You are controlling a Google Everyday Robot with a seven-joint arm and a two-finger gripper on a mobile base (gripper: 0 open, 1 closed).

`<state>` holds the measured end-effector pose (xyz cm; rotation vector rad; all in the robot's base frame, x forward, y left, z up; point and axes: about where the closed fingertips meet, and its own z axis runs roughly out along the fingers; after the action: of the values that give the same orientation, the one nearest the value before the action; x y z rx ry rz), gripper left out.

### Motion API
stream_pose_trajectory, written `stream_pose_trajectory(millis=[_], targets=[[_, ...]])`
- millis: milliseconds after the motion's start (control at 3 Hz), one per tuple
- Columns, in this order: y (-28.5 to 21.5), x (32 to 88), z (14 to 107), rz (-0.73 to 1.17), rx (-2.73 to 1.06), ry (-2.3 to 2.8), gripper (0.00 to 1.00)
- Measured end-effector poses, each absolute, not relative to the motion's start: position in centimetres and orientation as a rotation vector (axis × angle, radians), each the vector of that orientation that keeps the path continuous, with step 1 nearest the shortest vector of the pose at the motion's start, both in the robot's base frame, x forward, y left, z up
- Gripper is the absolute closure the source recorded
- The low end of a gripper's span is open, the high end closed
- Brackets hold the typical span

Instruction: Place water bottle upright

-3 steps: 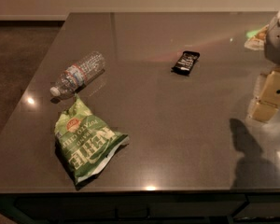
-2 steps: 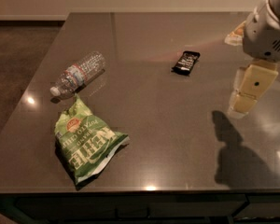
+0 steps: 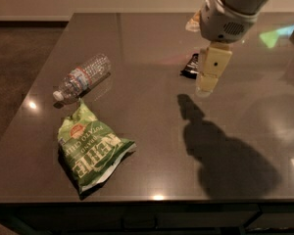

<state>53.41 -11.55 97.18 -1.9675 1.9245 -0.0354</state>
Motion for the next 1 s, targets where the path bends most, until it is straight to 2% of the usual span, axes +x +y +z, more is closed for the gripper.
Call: stream_pose_trajectory(millis=[667,1000], targets=[[-2.7,62.4,96.3,-0.048,-2.201,1.663,0.0],[0.1,64.0,95.7,-0.05,-2.264,1.59,0.0]])
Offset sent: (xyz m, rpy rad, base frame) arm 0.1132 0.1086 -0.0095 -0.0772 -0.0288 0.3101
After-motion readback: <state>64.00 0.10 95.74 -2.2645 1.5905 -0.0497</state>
